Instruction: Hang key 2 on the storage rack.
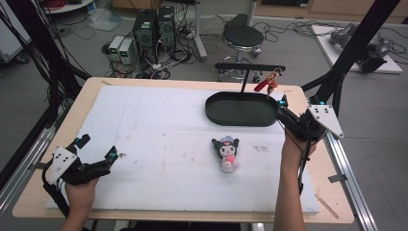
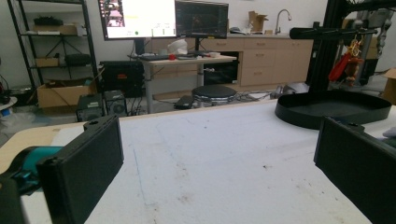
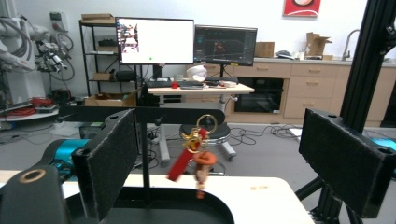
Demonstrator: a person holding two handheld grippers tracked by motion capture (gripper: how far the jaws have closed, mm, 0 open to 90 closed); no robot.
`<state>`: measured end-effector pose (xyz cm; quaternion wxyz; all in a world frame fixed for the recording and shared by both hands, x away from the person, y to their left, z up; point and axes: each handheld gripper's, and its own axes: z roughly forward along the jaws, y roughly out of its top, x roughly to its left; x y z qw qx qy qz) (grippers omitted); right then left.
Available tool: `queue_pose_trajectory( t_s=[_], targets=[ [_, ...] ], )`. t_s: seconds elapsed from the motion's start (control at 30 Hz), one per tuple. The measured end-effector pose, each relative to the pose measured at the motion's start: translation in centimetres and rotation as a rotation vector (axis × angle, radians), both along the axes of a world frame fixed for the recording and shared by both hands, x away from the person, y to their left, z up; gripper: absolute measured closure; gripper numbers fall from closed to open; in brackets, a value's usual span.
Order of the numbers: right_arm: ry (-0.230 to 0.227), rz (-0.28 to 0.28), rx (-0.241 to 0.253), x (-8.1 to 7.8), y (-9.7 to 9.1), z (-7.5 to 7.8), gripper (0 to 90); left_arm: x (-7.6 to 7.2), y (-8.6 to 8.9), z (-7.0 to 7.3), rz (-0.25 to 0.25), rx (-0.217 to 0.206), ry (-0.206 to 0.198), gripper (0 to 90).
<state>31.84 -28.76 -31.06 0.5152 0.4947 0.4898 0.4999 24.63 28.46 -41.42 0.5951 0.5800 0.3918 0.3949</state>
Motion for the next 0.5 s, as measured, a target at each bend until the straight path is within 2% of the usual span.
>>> queue_pose_trajectory(
  t_s=[0.5],
  targets=[
    [0.003, 0.039, 0.023, -1.3, 1.6, -0.4, 11.6, -0.1, -0.1, 0.1, -0.002, 0.013, 0.0, 1.8]
  ],
)
